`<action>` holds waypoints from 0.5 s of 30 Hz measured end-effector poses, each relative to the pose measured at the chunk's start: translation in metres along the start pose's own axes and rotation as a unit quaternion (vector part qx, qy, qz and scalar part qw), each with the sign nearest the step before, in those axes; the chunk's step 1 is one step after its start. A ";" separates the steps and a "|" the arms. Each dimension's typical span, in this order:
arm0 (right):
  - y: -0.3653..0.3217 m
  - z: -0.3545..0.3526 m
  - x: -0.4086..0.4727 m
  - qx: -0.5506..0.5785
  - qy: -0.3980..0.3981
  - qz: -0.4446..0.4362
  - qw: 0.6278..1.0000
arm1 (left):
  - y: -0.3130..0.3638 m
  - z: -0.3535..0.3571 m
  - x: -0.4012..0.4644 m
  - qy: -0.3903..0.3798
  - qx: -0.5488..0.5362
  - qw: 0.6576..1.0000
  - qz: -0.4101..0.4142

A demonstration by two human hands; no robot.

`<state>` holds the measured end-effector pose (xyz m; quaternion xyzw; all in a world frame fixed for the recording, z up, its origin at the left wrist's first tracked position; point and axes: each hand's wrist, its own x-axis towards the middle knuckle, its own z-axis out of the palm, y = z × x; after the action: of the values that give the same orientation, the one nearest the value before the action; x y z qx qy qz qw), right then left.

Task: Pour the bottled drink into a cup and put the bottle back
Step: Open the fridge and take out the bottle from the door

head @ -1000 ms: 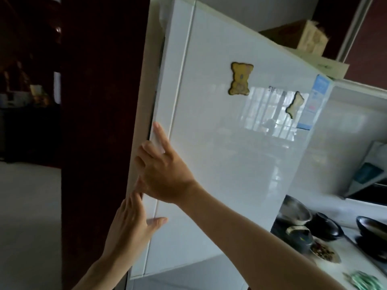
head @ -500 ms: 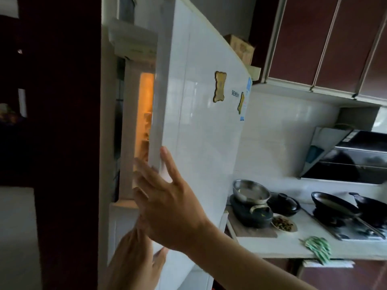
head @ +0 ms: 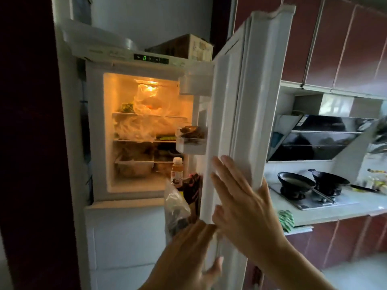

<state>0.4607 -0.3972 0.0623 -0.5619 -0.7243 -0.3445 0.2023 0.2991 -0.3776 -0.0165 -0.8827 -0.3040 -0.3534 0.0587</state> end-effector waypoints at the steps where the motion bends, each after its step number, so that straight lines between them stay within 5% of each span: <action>1: 0.009 0.000 -0.005 0.005 0.006 0.018 1.000 | -0.004 -0.002 0.006 -0.037 -0.035 0.998 -0.028; 8: 0.053 0.001 -0.017 0.070 0.113 0.156 0.979 | -0.101 0.007 0.085 0.092 0.130 0.985 -0.067; 15: 0.075 0.001 0.009 0.054 0.202 0.281 0.936 | -0.213 0.070 0.186 -0.060 0.200 0.968 -0.139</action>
<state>0.5292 -0.3806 0.0884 -0.6495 -0.4979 -0.3399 0.4633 0.3224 -0.0907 0.0303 -0.8217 -0.4912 -0.2366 0.1662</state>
